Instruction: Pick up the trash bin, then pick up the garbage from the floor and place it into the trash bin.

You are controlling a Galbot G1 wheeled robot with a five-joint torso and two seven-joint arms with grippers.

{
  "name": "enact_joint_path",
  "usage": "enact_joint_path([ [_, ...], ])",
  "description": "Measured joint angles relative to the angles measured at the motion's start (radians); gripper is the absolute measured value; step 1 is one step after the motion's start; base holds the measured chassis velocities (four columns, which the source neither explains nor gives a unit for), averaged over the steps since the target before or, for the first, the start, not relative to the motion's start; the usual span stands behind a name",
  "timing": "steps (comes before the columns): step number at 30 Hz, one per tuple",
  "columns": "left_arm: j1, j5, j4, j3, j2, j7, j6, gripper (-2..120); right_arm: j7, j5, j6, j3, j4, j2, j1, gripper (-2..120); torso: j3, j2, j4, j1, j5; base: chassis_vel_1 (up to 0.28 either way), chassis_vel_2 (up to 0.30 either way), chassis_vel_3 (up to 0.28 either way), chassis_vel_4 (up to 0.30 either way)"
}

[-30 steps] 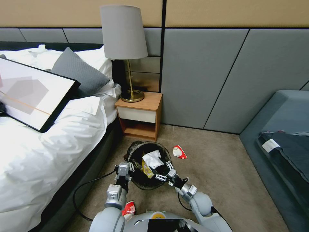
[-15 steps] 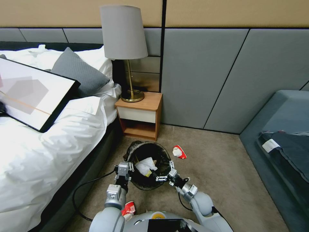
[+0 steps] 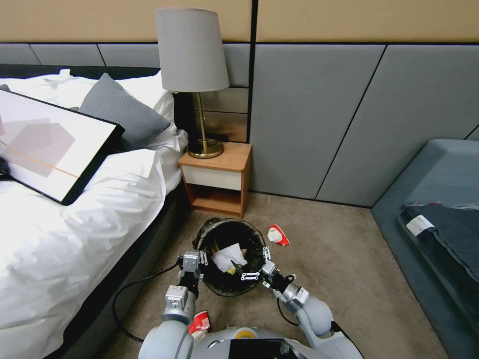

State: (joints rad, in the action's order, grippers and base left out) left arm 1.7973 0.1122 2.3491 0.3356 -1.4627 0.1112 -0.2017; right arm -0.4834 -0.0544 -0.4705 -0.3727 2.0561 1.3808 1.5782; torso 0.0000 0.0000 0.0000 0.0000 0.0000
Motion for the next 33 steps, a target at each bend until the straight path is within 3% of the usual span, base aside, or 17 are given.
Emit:
enact_joint_path([
  [12, 0.0, 0.0, 0.0, 0.0, 0.0, 0.0, 0.0, 1, 0.183, -0.031, -0.015, -0.113, 0.203, 0.066, 0.067, 100, 0.0, 0.0, 0.0, 0.0, 0.0, 0.0, 0.0, 0.0, 0.0],
  [27, 0.0, 0.001, -0.001, 0.0, 0.001, -0.001, 0.0, 1, 0.269, -0.071, 0.022, -0.271, 0.215, 0.121, 0.054, 100, 0.0, 0.0, 0.0, 0.0, 0.0, 0.0, 0.0, 0.0, 0.0],
  [29, 0.003, -0.002, -0.001, -0.003, 0.018, -0.02, 0.006, 1, 0.283, -0.069, 0.022, -0.278, 0.204, 0.125, 0.055, 100, 0.0, 0.0, 0.0001, 0.0, 0.0001, 0.0, 0.0, 0.0, 0.0],
  [30, 0.011, -0.014, 0.002, -0.013, 0.054, -0.068, 0.026, 1, 0.294, -0.064, 0.025, -0.28, 0.197, 0.126, 0.054, 100, 0.0, 0.0, 0.0004, 0.0, 0.0, 0.0, 0.0, 0.0, 0.0],
  [31, 0.011, -0.014, 0.002, -0.013, 0.054, -0.068, 0.026, 1, 0.294, -0.064, 0.025, -0.28, 0.197, 0.126, 0.054, 100, 0.0, 0.0, 0.0004, 0.0, 0.0, 0.0, 0.0, 0.0, 0.0],
  [33, 0.021, -0.04, 0.011, -0.027, 0.111, -0.13, 0.048, 1, 0.314, -0.056, 0.039, -0.279, 0.187, 0.126, 0.054, 100, 0.0, 0.0, -0.0004, 0.0, -0.0004, 0.0, 0.0, 0.0, 0.0],
])
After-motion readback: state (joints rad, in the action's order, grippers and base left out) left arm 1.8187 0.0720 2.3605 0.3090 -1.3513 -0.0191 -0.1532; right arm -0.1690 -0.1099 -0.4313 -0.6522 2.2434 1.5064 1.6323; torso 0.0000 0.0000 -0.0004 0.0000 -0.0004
